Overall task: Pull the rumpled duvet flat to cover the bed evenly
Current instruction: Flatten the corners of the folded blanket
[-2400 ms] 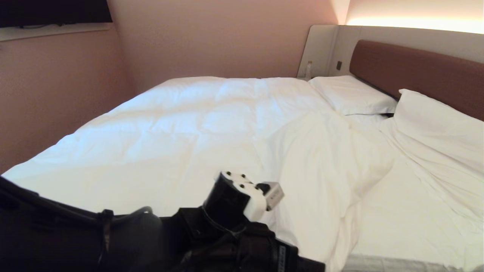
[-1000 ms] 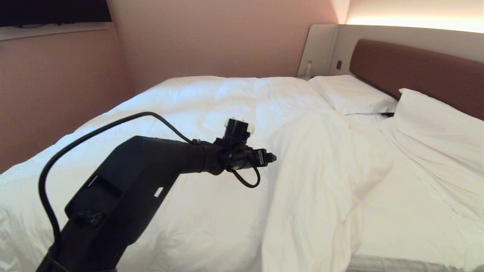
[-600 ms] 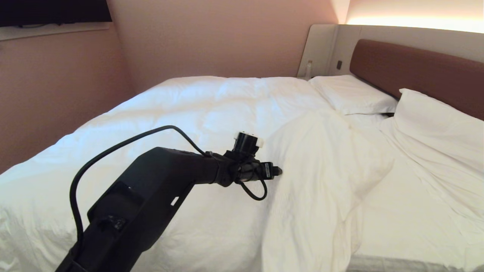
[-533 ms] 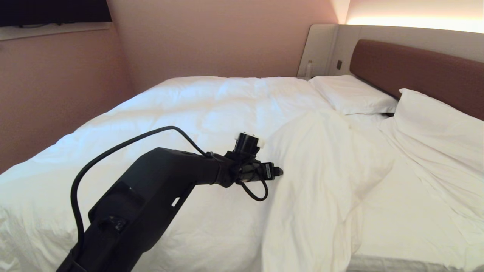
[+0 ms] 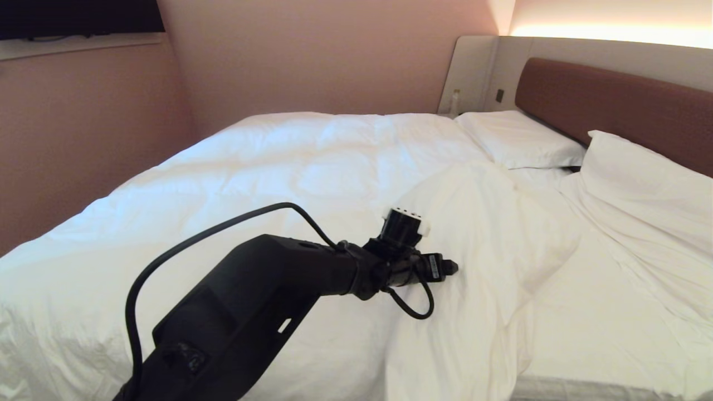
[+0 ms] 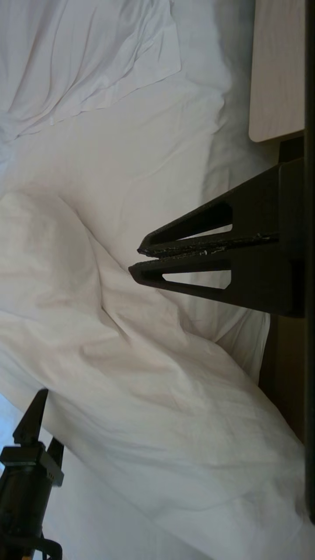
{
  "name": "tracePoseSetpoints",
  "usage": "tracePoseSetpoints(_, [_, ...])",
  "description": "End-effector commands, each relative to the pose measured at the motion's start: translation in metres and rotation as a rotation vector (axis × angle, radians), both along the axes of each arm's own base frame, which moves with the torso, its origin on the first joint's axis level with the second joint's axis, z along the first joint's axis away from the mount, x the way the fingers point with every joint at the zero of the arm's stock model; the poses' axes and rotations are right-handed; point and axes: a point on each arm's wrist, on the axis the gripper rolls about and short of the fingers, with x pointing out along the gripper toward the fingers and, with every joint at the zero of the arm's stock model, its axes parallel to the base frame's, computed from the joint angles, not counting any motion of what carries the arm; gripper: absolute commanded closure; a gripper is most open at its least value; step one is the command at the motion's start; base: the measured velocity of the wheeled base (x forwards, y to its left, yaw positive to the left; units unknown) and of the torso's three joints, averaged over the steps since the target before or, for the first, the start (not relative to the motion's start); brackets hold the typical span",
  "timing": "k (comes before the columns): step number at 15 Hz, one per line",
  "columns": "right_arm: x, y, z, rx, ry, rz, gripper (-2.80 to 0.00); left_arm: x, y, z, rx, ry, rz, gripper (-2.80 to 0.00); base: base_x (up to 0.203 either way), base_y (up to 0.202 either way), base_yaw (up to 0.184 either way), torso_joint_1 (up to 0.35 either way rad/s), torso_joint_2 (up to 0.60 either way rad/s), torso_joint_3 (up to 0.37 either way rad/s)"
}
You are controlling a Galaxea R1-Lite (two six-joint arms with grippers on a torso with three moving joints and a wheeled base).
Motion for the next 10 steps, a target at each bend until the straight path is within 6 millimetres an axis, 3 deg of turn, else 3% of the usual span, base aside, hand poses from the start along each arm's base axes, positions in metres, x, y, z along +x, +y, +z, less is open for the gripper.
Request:
tracePoseSetpoints(1, [0.0, 0.0, 0.0, -0.001, 0.0, 0.0, 0.0, -0.008, -0.007, 0.008, -0.017, -0.004, -0.017, -2.8, 0.0, 0.0, 0.0, 0.0, 0.0, 0.0])
tracePoseSetpoints(6, [0.0, 0.0, 0.0, -0.001, 0.001, 0.0, 0.0, -0.055, -0.03, 0.039, -0.082, 0.036, -0.109, -2.8, 0.0, 0.0, 0.0, 0.0, 0.0, 0.0])
tracePoseSetpoints(10, [0.0, 0.0, 0.0, -0.001, -0.001, 0.0, 0.0, -0.055, -0.035, 0.021, -0.056, 0.054, -0.113, -2.8, 0.0, 0.0, 0.0, 0.0, 0.0, 0.0])
